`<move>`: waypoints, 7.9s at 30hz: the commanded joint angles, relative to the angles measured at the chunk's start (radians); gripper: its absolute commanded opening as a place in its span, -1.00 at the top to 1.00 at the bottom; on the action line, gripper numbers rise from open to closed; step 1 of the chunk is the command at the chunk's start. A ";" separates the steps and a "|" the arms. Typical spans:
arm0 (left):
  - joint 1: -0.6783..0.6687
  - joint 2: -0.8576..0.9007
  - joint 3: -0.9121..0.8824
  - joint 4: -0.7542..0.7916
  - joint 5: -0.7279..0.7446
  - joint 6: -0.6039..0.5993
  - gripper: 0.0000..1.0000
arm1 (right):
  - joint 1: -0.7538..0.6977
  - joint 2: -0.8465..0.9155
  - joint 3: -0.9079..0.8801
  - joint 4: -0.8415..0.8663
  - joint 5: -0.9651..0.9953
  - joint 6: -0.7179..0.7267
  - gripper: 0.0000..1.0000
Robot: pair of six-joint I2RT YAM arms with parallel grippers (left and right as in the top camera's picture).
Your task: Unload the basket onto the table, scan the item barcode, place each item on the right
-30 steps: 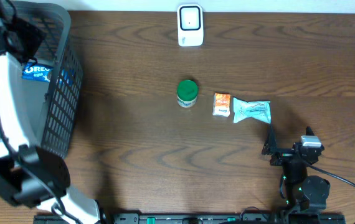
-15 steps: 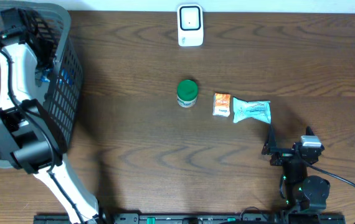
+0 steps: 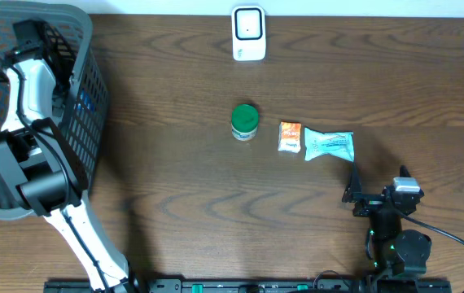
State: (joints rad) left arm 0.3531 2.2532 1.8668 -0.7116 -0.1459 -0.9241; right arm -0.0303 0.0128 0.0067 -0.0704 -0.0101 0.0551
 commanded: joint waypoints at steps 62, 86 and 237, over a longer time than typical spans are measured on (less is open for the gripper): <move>-0.665 -0.493 -0.231 -0.541 0.402 0.571 0.85 | 0.005 -0.003 -0.001 -0.005 0.001 -0.011 -0.98; -0.666 -0.301 -0.242 -0.640 0.671 0.447 0.85 | 0.005 -0.003 -0.001 -0.005 0.001 -0.011 -0.98; -0.743 0.421 0.436 0.804 -0.194 -0.301 0.86 | 0.005 -0.003 -0.001 -0.005 0.001 -0.011 -0.99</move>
State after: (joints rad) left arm -0.3893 2.6656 2.2684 0.1177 -0.3290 -1.2488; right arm -0.0303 0.0128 0.0067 -0.0704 -0.0101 0.0555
